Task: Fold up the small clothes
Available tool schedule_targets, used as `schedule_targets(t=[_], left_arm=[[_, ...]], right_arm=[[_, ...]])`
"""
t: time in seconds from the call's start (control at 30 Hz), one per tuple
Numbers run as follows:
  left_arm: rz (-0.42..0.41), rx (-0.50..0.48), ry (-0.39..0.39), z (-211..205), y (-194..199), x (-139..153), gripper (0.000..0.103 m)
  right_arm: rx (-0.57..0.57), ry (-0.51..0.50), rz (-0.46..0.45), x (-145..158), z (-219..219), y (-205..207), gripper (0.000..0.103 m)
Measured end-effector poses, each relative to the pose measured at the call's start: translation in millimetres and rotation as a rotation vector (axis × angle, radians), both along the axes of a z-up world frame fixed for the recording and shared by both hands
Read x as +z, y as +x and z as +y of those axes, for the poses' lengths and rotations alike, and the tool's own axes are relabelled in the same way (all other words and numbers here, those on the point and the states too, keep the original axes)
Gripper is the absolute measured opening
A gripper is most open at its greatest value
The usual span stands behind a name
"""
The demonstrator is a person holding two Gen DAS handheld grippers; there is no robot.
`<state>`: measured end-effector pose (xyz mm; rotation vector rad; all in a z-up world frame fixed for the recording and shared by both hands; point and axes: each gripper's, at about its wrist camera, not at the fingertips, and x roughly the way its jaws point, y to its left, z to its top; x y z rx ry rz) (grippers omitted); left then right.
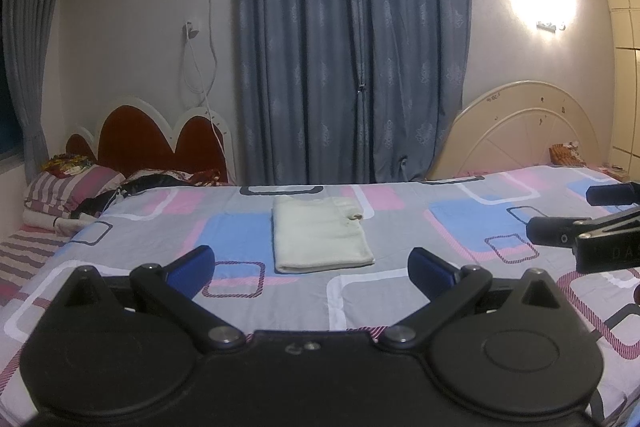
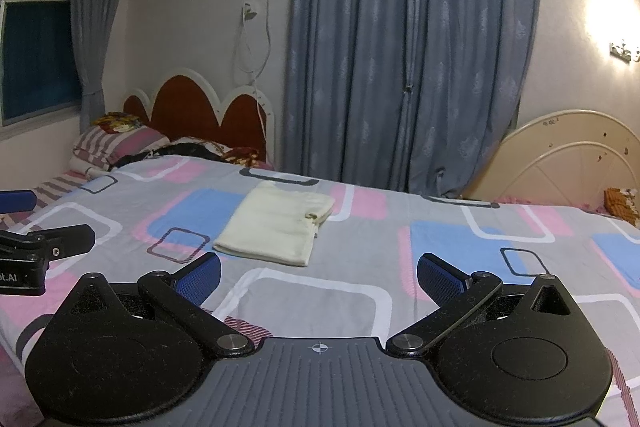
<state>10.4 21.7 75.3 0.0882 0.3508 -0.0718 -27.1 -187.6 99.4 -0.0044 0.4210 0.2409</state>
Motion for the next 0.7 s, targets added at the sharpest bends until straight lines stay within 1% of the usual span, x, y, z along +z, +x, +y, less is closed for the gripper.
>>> schedule_targets(t=[0.23, 0.47, 0.7], left_arm=[[-0.002, -0.005, -0.001, -0.6, -0.1, 0.1, 0.102], [-0.008, -0.008, 0.001, 1.2, 1.9, -1.0, 0.100], [-0.013, -0.002, 0.004, 5.0, 2.9, 0.1, 0.101]], right_arm=[[-0.001, 0.000, -0.001, -0.1, 0.9, -0.2, 0.103], [0.011, -0.001, 0.000, 0.5, -1.6, 1.6, 0.103], [0.026, -0.001, -0.004, 0.7, -5.2, 4.2, 0.103]])
